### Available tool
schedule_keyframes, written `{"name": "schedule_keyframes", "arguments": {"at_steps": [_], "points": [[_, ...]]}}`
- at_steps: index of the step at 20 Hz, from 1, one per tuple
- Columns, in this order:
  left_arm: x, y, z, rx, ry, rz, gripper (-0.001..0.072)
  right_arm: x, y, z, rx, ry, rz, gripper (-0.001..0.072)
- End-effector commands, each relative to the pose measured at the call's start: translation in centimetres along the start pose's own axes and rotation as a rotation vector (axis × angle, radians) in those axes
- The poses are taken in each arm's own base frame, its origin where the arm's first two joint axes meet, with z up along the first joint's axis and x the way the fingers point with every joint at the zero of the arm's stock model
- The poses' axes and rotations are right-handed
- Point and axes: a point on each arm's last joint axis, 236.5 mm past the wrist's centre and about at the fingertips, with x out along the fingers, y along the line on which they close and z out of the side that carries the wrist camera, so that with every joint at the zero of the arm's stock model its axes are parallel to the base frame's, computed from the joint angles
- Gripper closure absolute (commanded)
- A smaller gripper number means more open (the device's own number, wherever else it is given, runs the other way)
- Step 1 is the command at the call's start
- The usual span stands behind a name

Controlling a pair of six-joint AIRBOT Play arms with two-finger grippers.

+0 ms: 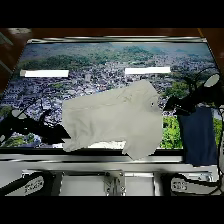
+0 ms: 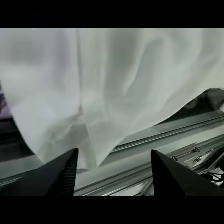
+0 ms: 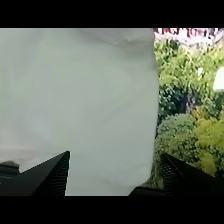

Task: Fold the shirts.

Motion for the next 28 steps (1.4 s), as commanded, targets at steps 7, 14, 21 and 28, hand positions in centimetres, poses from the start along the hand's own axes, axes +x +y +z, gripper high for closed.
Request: {"name": "schedule_keyframes", "arguments": {"at_steps": [7, 14, 21, 28], "points": [[4.6, 0.2, 0.0, 0.000, -0.020, 0.050, 0.0196, 0.3, 0.6, 0.2, -0.015, -0.012, 0.038, 0.0031], [5.0, 1.0, -2.0, -0.002, 0.079, 0.075, 0.0322, 0.3, 0.6, 0.3, -0.014, -0.017, 0.038, 0.0031], [4.2, -0.1, 0.2, 0.029, -0.005, 0.046, 0.0666, 0.3, 0.7, -0.1, -0.014, 0.000, 0.041, 0.0031], [-1.6, 1.4, 3.2, -0.015, -0.169, 0.043, 0.0666, 0.3, 0.7, -0.1, -0.009, 0.000, 0.042, 0.0031]]}}
